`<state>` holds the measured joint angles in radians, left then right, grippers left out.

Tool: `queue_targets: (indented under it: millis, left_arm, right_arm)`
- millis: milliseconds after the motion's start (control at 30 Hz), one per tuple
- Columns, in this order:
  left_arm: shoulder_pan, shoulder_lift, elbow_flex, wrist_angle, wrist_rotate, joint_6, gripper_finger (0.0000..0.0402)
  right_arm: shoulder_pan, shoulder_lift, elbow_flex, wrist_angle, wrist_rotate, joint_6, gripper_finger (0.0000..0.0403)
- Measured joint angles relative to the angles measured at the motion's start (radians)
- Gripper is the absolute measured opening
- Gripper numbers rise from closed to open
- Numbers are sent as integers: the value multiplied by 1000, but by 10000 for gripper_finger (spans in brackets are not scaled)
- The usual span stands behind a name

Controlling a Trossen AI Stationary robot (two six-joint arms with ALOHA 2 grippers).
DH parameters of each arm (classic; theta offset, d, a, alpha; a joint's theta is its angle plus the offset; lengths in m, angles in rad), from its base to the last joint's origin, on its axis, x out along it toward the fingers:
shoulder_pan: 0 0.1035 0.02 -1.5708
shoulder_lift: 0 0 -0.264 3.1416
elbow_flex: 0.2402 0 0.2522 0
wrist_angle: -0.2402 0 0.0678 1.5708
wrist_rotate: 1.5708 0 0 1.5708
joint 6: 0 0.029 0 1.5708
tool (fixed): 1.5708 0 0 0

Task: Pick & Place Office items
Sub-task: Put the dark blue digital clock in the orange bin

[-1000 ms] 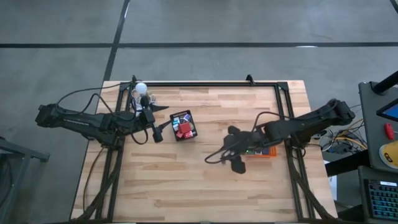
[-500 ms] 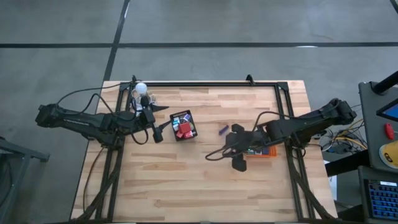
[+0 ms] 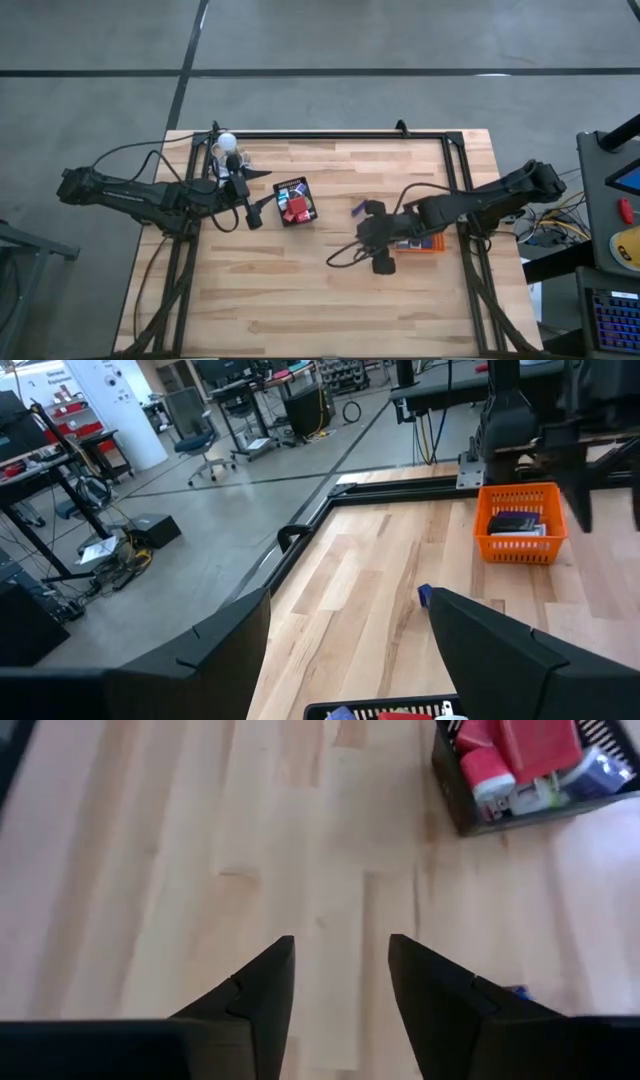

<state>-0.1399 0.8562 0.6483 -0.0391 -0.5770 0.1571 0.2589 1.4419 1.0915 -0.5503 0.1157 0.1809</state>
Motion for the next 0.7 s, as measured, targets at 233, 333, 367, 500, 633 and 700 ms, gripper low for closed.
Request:
queue_targets:
  millis: [233, 333, 367, 500, 633, 700]
  left_arm:
    - [0, 0, 0, 0, 0, 0, 275]
    - [0, 0, 0, 0, 0, 0, 275]
    - [0, 0, 0, 0, 0, 0, 275]
    - [0, 0, 0, 0, 0, 0, 275]
    - [0, 0, 0, 0, 0, 0, 275]
    - [0, 0, 0, 0, 0, 0, 275]
  right_arm:
    - [-85, 16, -2, -43, -17, -139, 189]
    - [-119, 21, -11, -53, -45, -189, 206]
    - [-132, 22, -16, -54, -47, -209, 213]
    - [-183, 29, -35, -53, -49, -260, 243]
    - [-237, 33, -70, -42, -101, -280, 279]
    - [-266, 35, -92, -34, -102, -318, 296]
